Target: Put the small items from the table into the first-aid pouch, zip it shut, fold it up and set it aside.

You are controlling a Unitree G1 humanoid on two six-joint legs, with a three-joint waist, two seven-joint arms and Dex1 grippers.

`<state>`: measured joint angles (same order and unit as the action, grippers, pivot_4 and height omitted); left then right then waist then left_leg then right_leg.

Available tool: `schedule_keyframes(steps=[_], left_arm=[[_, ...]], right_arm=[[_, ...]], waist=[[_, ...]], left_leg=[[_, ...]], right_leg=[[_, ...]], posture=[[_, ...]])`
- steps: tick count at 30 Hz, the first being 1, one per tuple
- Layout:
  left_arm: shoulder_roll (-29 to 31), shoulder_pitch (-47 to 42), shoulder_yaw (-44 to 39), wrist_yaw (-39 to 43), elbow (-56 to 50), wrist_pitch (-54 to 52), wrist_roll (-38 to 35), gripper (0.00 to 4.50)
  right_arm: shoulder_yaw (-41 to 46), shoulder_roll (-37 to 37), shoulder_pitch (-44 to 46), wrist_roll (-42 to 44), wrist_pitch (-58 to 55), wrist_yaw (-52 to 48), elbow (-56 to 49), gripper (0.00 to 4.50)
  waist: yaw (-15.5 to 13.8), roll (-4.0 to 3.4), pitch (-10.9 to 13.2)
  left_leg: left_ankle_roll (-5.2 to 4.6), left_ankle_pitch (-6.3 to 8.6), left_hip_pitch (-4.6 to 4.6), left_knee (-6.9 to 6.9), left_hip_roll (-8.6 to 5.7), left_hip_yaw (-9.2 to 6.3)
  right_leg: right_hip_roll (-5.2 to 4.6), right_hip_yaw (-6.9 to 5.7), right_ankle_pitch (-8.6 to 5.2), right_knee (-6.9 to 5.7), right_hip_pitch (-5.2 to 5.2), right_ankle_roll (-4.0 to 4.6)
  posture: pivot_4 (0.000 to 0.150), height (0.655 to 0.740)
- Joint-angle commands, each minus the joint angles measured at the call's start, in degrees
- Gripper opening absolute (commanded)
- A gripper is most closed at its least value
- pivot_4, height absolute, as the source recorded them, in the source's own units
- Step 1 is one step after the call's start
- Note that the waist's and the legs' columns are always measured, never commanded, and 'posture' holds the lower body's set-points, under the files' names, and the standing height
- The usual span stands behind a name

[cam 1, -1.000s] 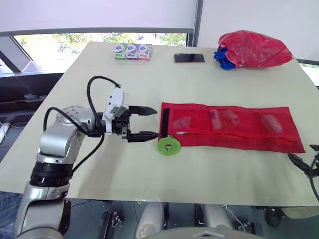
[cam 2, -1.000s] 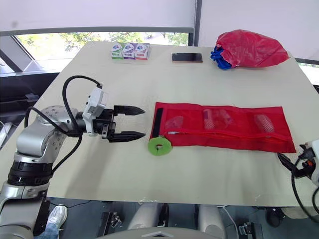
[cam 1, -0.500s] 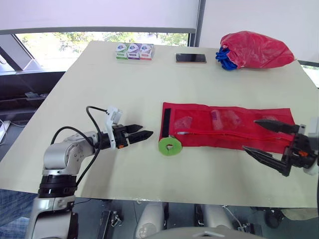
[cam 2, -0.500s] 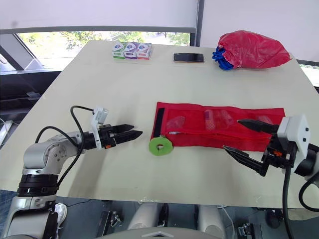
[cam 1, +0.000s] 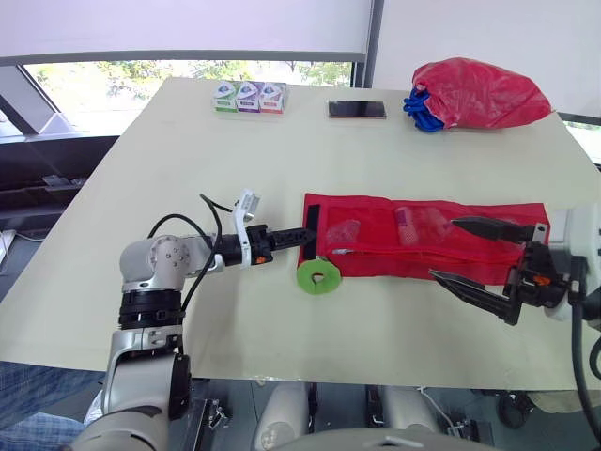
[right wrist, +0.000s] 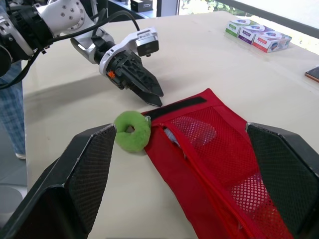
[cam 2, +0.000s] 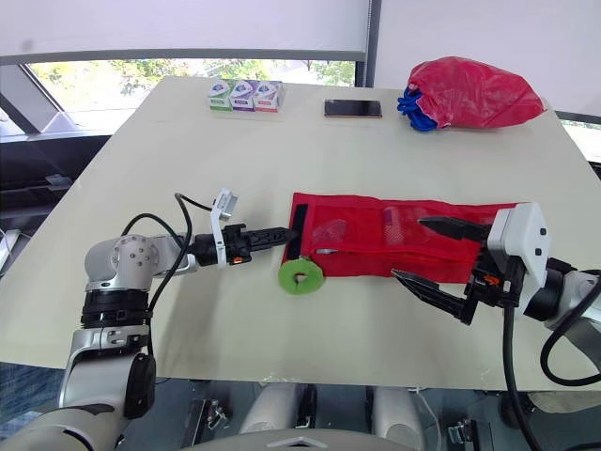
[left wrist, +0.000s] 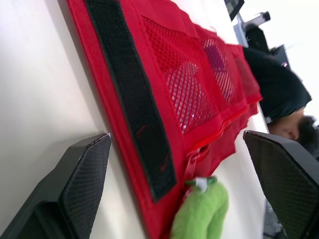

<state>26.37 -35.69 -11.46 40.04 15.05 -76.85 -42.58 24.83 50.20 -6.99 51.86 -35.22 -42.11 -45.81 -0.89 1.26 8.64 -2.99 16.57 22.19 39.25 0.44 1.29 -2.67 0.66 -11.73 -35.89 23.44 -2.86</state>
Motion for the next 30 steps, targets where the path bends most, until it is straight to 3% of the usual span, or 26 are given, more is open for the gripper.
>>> schedule_keyframes(steps=[1, 8, 10, 11, 18, 30], left_arm=[[-1.31, -2.38, -2.18, -0.81, 2.85, -3.03, -1.56, 4.50], [-3.80, -5.60, -6.34, -0.47, 5.99, -5.69, -4.05, 4.50], [-3.94, -5.86, -6.83, -0.44, 6.13, -5.93, -4.42, 4.00], [-3.93, -5.86, -6.88, -0.55, 6.16, -5.86, -4.42, 3.70], [-4.42, -5.30, -7.76, -0.92, 5.57, -6.24, -4.66, 0.04], [-6.06, -4.46, -6.63, -2.04, 5.21, -3.85, -2.87, 0.04]], right_arm=[[1.64, -0.43, -0.49, -0.29, 1.17, 1.08, -2.35, 4.43], [0.92, -1.25, -0.91, -1.08, 1.94, 2.44, -2.89, 4.43], [0.42, -1.56, -0.53, -1.28, 2.05, 2.87, -2.94, 4.50], [0.09, -1.73, -0.31, -1.34, 2.10, 3.13, -2.98, 4.50], [-4.52, -4.14, 2.65, -1.66, 1.90, 6.24, -3.35, 4.50], [-32.08, -14.80, 17.55, -15.36, 1.19, 9.31, 6.26, 4.50]], waist=[[0.03, 0.00, -0.01], [0.09, 0.05, 0.02], [0.08, 0.05, 0.02], [0.09, 0.05, 0.02], [0.08, 0.05, 0.02], [0.08, 0.06, 0.01]], left_leg=[[0.00, 0.00, -0.02, 0.00, -0.01, 0.00], [0.00, 0.00, 0.00, 0.00, -0.02, 0.01], [0.01, 0.00, 0.02, -0.01, -0.02, -0.01], [0.01, 0.00, 0.02, -0.01, -0.02, -0.01], [0.01, -0.01, 0.01, -0.01, -0.02, 0.00], [0.06, -0.04, 0.02, -0.01, -0.07, -0.01]], right_leg=[[0.00, 0.01, -0.05, 0.00, 0.00, 0.08], [-0.01, 0.03, -0.05, 0.00, 0.01, 0.08], [-0.01, 0.01, -0.05, 0.00, 0.02, 0.08], [-0.02, 0.01, -0.05, 0.00, 0.02, 0.09], [-0.05, 0.03, -0.08, 0.00, 0.02, 0.15], [-0.09, 0.01, -0.09, -0.03, 0.06, 0.20]], posture=[[0.150, 0.7400], [0.150, 0.7400], [0.150, 0.7400], [0.150, 0.7400], [0.150, 0.7400], [0.150, 0.7400]])
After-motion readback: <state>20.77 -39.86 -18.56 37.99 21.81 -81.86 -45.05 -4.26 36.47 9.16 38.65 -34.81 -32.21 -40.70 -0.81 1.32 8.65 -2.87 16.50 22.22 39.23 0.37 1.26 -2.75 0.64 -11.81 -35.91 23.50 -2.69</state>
